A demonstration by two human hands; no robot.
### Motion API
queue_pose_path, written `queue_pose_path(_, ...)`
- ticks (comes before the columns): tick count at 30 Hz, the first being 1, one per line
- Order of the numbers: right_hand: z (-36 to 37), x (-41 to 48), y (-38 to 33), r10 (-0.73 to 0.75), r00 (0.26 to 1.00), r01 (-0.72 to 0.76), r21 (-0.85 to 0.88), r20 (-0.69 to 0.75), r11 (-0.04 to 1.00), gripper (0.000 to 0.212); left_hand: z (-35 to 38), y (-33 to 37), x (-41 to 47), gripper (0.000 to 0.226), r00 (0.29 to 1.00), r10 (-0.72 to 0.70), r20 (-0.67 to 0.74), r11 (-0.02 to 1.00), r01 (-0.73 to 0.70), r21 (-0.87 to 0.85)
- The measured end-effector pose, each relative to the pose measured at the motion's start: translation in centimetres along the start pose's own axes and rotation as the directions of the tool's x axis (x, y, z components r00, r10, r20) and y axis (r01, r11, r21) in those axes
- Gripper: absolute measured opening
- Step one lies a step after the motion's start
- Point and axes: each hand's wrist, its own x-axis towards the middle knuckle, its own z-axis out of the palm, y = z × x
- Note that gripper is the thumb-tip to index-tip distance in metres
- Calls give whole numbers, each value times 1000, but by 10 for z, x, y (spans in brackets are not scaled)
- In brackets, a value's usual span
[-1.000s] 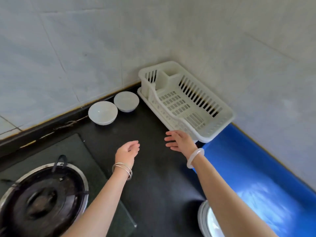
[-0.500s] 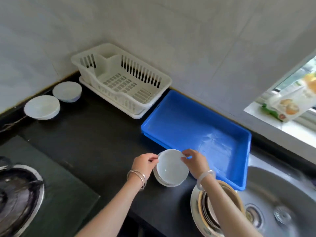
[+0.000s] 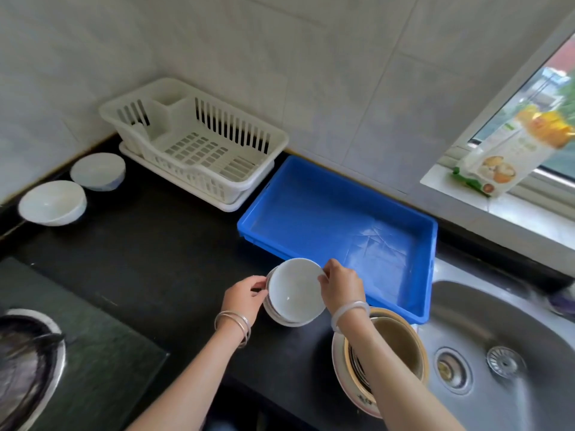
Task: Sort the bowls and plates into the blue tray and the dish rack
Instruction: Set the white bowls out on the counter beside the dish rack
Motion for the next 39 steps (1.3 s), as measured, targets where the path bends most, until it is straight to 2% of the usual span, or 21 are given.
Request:
queue_pose_path(6, -24, -1, 14, 90, 994, -75, 202, -66, 976, 6, 7, 9, 5, 31, 1000, -20, -11, 991, 21, 129)
queue_pose_path(11, -34, -2, 21, 110, 990, -85, 254, -85, 963, 8, 15, 21, 14, 18, 996, -56, -63, 959, 71, 275)
queue_pose_path(14, -36, -4, 25, 133, 988, -108, 267, -78, 958, 9, 17, 24, 16, 13, 994, -19, -103, 929, 56, 366)
queue_pose_path(18, -41, -6, 30, 147, 986, -119, 291, -77, 949, 6, 14, 30, 21, 4, 993, 43, -107, 929, -1, 370)
queue_pose_path(23, -52, -3, 25, 122, 989, -79, 390, -88, 918, 4, -5, 34, 27, 3, 993, 53, -102, 955, -20, 297)
queue_pose_path(29, -68, 7, -4, 44, 991, 17, 449, -124, 893, 8, -58, 32, 32, 21, 985, 4, -174, 997, 11, 81)
queue_pose_path(35, -56, 29, -61, -35, 998, 55, 497, -50, 866, 16, -122, 2, 42, 25, 943, -72, -325, 997, 61, -44)
queue_pose_path(39, -30, 46, -109, -114, 993, 79, 493, 41, 866, 9, -162, -30, 51, 25, 893, -190, -409, 978, 136, -158)
